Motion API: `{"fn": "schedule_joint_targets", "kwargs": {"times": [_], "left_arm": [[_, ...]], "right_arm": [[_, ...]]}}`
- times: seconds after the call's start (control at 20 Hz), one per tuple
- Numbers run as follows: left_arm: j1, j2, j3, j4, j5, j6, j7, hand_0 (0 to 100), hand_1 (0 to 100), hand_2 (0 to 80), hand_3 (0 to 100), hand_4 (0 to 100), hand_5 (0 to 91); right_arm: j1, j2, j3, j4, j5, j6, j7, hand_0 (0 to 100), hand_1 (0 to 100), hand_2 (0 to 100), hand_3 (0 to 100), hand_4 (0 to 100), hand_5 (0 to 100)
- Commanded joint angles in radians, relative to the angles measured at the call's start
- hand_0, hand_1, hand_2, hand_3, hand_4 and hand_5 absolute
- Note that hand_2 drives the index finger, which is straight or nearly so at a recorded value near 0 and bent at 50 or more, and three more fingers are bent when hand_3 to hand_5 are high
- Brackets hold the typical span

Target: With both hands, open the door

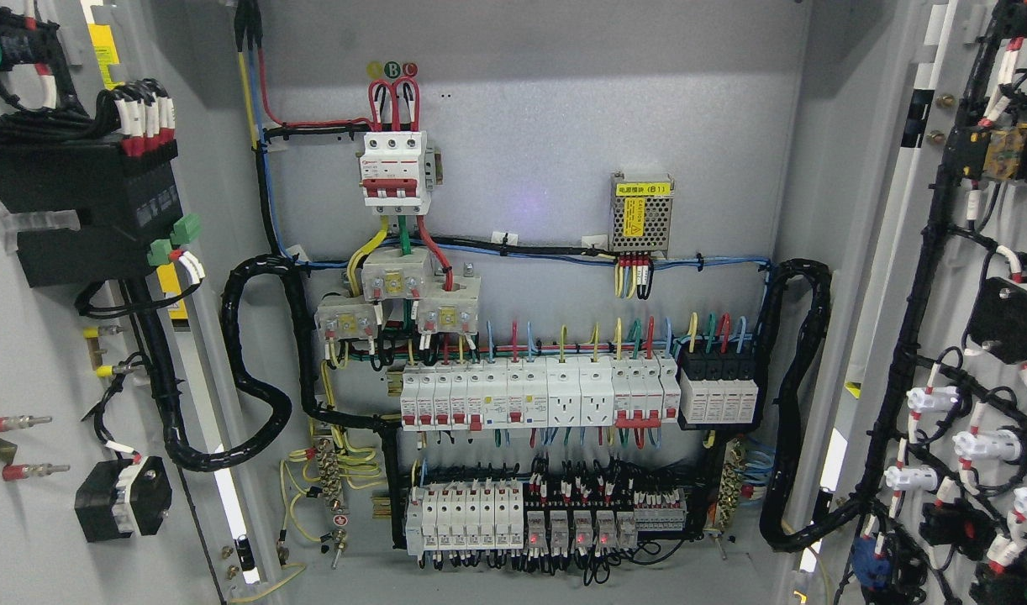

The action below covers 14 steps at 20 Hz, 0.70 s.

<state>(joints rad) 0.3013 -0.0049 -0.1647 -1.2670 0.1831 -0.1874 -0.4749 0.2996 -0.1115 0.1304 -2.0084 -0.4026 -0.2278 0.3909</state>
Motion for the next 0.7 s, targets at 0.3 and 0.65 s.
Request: {"fn": "schedule_joint_targets", "kwargs": {"times": [0.3,0.65], "left_arm": [[0.061,0.022,0.088,-0.698,-0.005,-0.260,-0.018,0,0,0.0,0,0,0.0],[0.068,0.029,0.244,-0.710,0.056,-0.268,-0.019,0,0,0.0,0,0,0.0]], "right_arm": [[0.139,-0.178,-0.209,-0.082,-0.012,-0.183,0.000,22,1,0,0,0,0],[0.136,-0.178,-0.229,-0.084,-0.195,-0.185,-0.003,22,1,0,0,0,0]]}}
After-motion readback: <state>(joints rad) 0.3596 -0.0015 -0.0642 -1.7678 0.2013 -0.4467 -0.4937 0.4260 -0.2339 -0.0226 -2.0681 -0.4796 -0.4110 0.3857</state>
